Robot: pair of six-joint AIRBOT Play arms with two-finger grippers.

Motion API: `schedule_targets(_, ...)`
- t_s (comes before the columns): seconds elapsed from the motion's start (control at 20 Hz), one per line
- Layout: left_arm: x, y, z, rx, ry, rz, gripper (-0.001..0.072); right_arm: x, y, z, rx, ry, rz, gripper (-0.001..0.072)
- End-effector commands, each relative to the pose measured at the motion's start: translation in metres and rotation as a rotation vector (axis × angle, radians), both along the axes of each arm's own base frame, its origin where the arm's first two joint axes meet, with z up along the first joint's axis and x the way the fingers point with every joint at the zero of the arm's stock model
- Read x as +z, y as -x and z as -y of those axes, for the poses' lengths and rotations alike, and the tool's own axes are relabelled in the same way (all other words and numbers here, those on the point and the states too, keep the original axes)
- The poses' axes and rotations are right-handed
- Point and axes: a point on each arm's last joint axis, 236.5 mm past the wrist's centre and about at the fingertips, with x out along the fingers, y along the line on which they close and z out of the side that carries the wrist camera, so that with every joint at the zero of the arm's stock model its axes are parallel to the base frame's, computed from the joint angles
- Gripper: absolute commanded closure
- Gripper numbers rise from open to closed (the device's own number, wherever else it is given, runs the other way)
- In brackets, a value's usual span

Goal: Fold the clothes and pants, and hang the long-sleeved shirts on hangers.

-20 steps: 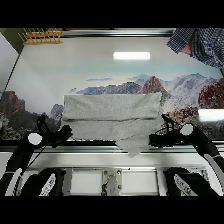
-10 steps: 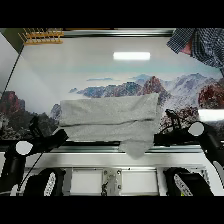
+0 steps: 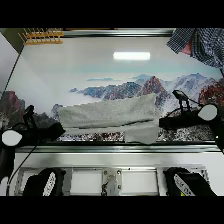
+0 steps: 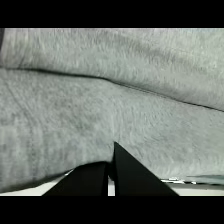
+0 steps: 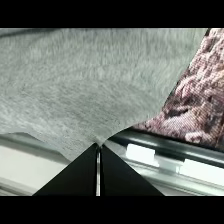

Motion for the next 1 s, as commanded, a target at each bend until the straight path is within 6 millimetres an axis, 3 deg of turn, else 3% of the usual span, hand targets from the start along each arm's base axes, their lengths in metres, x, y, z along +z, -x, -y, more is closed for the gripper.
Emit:
schedule_targets(0.0,-0.006,-0.042,-0.010,-0.051,-0.017,-0.032,0.0701,0.005,-0.052,0.003,-0.020,0.011,0.058,0.0699)
schedule_targets(0.25,-0.037,-0.091,-0.020,-0.080,0.001,-0.142,0.0701,-0.015,-0.120,-0.015,0.002,0.019,0.138,0.0698)
schedule_targets(0.5,-0.063,-0.126,-0.027,-0.079,0.017,-0.202,0.0700,-0.035,-0.171,-0.034,-0.035,0.006,0.257,0.0693)
schedule_targets(0.55,-0.066,-0.133,-0.027,-0.077,0.022,-0.200,0.0585,-0.034,-0.182,-0.039,-0.071,-0.028,0.284,0.0665)
schedule_targets(0.6,-0.067,-0.142,-0.028,-0.070,0.024,-0.187,0.0301,-0.030,-0.192,-0.044,-0.114,-0.069,0.313,0.0492)
schedule_targets(0.65,-0.063,-0.153,-0.026,-0.060,0.036,-0.164,0.0189,-0.022,-0.203,-0.046,-0.158,-0.106,0.351,0.0221)
schedule_targets(0.7,-0.056,-0.162,-0.027,-0.057,0.040,-0.140,0.0188,-0.012,-0.212,-0.047,-0.187,-0.131,0.385,0.0123)
schedule_targets(0.8,-0.032,-0.180,-0.028,-0.063,0.032,-0.073,0.0189,0.002,-0.218,-0.044,-0.186,-0.141,0.397,0.0127)
schedule_targets(0.9,-0.009,-0.186,-0.030,-0.071,0.014,-0.011,0.0196,0.005,-0.209,-0.032,-0.153,-0.135,0.354,0.0127)
schedule_targets(0.95,0.001,-0.186,-0.029,-0.075,0.007,0.016,0.0350,0.001,-0.201,-0.022,-0.140,-0.129,0.316,0.0126)
